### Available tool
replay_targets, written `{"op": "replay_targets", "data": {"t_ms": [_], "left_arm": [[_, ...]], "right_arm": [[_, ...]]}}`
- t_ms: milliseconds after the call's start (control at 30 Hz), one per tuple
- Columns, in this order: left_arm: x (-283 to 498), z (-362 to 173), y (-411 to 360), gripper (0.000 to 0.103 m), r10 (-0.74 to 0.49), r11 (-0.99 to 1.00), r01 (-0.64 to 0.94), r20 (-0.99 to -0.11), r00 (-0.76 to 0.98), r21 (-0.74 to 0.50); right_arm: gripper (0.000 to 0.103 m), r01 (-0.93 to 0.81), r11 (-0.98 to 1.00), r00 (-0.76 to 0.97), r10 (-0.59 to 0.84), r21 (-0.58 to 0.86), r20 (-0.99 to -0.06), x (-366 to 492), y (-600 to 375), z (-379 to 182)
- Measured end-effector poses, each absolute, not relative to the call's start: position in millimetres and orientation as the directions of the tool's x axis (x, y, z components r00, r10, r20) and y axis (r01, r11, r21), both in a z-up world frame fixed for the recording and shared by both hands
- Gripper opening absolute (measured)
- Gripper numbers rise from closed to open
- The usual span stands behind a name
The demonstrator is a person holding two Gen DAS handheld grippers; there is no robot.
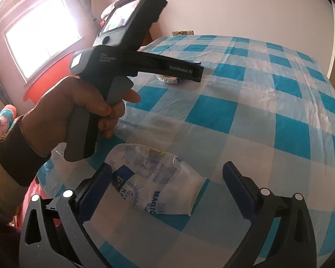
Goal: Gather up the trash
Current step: 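Lower the left gripper and close it on the blue Vinda tissue pack, then close the right gripper on the crumpled white MAGIC bag while the left holds the tissue pack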
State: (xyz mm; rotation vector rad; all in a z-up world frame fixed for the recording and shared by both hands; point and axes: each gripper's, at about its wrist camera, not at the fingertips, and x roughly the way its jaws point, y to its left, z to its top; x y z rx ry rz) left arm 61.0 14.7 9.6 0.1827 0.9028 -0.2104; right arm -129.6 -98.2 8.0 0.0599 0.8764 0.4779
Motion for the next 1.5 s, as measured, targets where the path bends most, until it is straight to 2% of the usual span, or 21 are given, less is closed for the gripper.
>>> {"op": "replay_targets", "data": {"t_ms": [33,67,200,367,467,967,1133,1500], "left_arm": [[61.8,8.6,15.1,0.094,-0.103,0.965,0.253,-0.794,0.6,0.067],[62.8,6.9,15.9,0.086,-0.104,0.967,0.248,-0.798,0.594,0.059],[62.4,6.7,19.3,0.08,-0.101,0.973,0.227,-0.795,0.598,0.046],[58.5,9.2,23.6,0.057,-0.089,0.98,0.194,-0.783,0.616,0.042],[56.7,10.9,29.7,0.054,-0.108,0.982,0.186,-0.781,0.615,0.011],[16.4,33.4,72.8,0.051,-0.134,0.988,0.146,-0.744,0.654,-0.05],[-5.4,39.5,89.6,0.051,-0.136,0.989,0.129,-0.732,0.667,-0.067],[-46.0,44.1,118.5,0.051,-0.14,0.99,0.089,-0.721,0.679,-0.108]], "right_arm": [[0.098,-0.38,0.893,0.542,0.425,0.24,-0.725,-128.7,-98.2,8.2],[0.098,-0.383,0.892,0.538,0.427,0.241,-0.727,-127.2,-98.4,7.9],[0.098,-0.39,0.888,0.529,0.432,0.243,-0.731,-125.2,-98.9,8.8],[0.098,-0.416,0.878,0.514,0.442,0.236,-0.735,-124.5,-96.7,9.7],[0.098,-0.424,0.871,0.5,0.453,0.248,-0.738,-123.7,-95.8,8.6],[0.098,-0.521,0.799,0.404,0.542,0.302,-0.737,-136.0,-76.2,11.3],[0.098,-0.558,0.809,0.455,0.483,0.183,-0.748,-130.2,-67.6,15.9],[0.098,-0.652,0.751,0.4,0.455,0.102,-0.796,-117.3,-46.5,-1.3]]}}
